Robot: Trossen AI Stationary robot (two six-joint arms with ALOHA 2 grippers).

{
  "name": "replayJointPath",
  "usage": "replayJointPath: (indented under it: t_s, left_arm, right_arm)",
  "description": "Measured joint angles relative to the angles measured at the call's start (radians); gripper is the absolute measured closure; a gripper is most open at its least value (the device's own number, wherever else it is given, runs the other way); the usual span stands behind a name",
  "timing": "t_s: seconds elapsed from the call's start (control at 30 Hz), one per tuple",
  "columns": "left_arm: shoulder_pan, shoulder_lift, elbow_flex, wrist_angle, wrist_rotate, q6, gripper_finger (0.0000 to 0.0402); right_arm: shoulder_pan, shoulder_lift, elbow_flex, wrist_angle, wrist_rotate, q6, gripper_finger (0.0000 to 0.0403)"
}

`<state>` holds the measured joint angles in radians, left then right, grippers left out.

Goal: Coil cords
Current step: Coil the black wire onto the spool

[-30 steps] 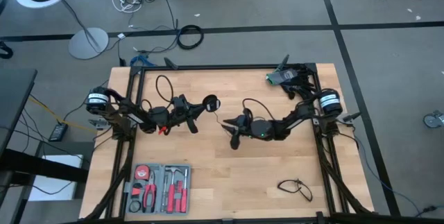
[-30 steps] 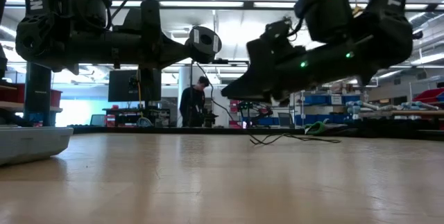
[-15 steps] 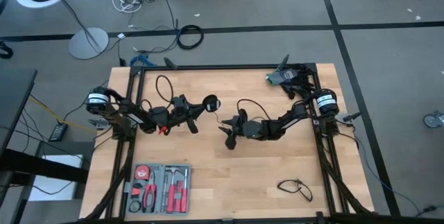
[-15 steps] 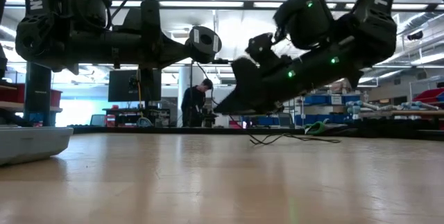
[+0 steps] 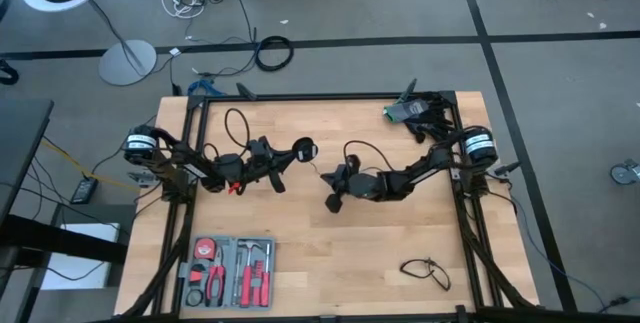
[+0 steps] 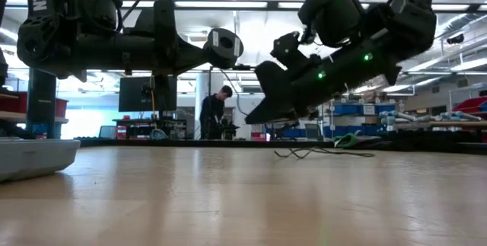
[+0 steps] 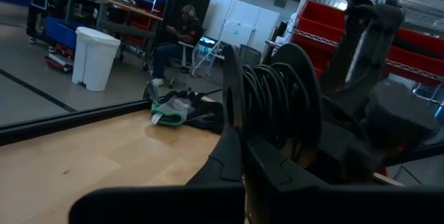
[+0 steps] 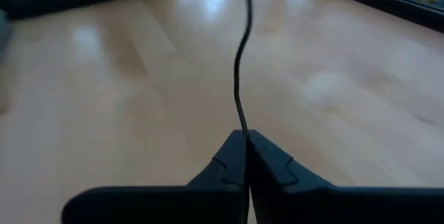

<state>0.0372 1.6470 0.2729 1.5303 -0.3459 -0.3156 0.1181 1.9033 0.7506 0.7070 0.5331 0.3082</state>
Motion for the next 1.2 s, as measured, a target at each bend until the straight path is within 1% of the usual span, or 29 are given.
replayJointPath:
  t_s: [0.17,0.27,0.4,0.53,0.63,0.73,0.83,1.0,1.1,1.2]
  left_arm:
    - [0.000,0.000,0.000,-0.013,0.018,0.013,0.0402]
    - [0.000,0.000,0.001,-0.042,0.018,0.024,0.0402]
    - [0.000,0.000,0.002,-0.114,0.020,0.034,0.0402]
    - [0.000,0.001,0.034,-0.213,0.038,0.036,0.0402]
    - [0.000,0.001,0.074,-0.283,0.044,0.048,0.0402]
    - [0.000,0.001,0.124,-0.349,0.044,0.070,0.0402]
    - [-0.001,0.001,0.166,-0.416,0.010,0.076,0.0402]
    - [0.000,0.001,0.196,-0.435,-0.012,0.077,0.0402]
    - [-0.001,0.001,0.200,-0.423,-0.016,0.073,0.0402]
    - [0.000,0.001,0.201,-0.410,-0.018,0.052,0.0402]
  right_arm:
    - [0.000,-0.142,0.000,-0.231,0.051,0.084,0.0400]
    - [0.000,-0.242,0.000,-0.324,0.059,0.124,0.0401]
    - [-0.002,-0.347,-0.001,-0.343,0.062,0.104,0.0401]
    - [-0.017,-0.399,0.004,-0.315,0.061,0.050,0.0401]
    - [-0.027,-0.396,0.040,-0.315,0.043,0.017,0.0402]
    - [-0.029,-0.356,0.093,-0.315,0.009,-0.025,0.0402]
    - [-0.028,-0.308,0.143,-0.318,-0.043,-0.057,0.0402]
    - [-0.026,-0.236,0.185,-0.316,-0.067,-0.067,0.0392]
    - [-0.027,-0.203,0.185,-0.315,-0.120,-0.065,0.0378]
    - [-0.026,-0.168,0.184,-0.320,-0.179,-0.031,0.0365]
